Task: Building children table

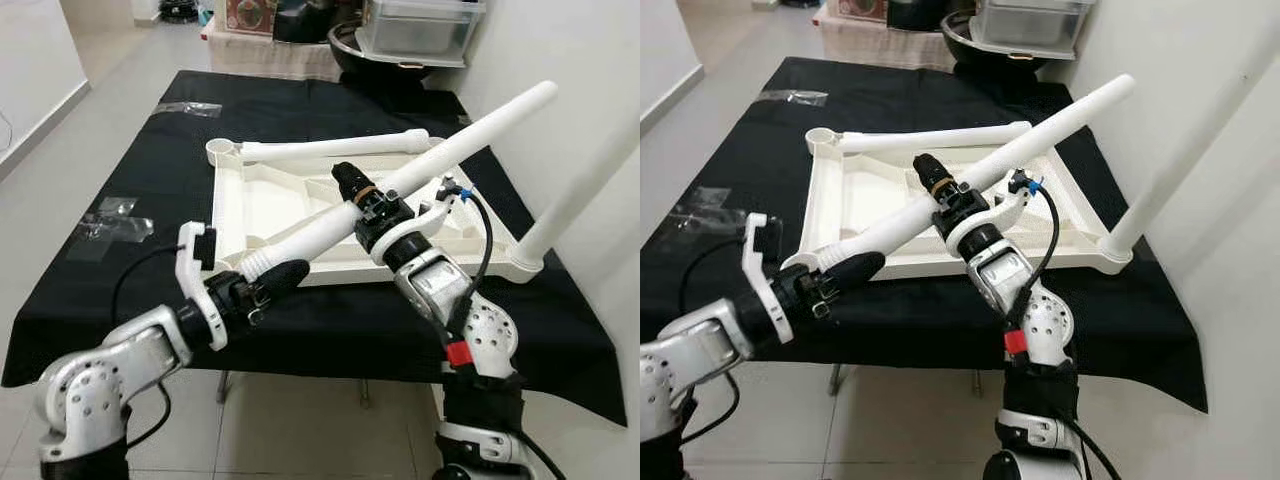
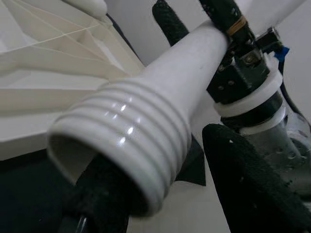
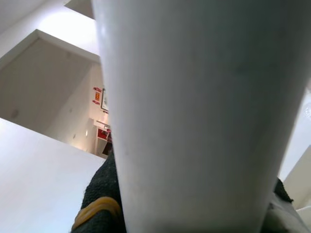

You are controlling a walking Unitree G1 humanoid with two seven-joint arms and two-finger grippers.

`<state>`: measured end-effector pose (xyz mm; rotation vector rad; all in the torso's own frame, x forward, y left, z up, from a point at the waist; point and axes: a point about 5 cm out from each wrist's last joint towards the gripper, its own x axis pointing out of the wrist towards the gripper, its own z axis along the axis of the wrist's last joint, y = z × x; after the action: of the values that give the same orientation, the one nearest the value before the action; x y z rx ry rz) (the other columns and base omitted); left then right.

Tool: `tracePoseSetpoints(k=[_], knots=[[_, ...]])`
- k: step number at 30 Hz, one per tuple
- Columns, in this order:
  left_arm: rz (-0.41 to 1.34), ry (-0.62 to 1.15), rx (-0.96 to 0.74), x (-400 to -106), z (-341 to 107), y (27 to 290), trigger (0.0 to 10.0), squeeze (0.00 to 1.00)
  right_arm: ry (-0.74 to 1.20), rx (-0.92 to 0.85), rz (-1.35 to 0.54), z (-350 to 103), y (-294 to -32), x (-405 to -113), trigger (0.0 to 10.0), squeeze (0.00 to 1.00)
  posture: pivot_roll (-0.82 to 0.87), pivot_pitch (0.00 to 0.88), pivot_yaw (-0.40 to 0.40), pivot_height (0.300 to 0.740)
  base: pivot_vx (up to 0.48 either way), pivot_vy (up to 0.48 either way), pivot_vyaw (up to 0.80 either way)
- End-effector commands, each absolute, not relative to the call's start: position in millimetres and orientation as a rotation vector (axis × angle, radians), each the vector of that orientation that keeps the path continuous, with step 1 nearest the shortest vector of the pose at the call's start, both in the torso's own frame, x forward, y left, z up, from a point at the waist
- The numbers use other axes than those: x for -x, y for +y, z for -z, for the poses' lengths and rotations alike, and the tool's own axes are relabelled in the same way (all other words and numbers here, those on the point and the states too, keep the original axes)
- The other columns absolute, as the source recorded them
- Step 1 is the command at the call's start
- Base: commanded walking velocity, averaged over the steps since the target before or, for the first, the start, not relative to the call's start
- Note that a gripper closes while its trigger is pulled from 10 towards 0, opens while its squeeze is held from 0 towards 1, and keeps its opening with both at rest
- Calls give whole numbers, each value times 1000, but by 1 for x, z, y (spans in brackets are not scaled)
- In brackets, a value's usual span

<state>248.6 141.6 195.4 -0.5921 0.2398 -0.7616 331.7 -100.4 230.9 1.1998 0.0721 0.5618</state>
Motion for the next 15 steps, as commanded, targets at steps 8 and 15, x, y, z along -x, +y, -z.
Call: tracePoseSetpoints(k=[8,15], knots=[[751,281,570,-232,-184,140,10000,0,-120,-1177,-502,-260,-133,-350,0,0,87,69,-120,740,0,0,0],[517,161,467,-233,-185,146,10000,0,-199,-538,-280,-260,-148,-356,10000,0,88,68,-125,740,0,0,0]])
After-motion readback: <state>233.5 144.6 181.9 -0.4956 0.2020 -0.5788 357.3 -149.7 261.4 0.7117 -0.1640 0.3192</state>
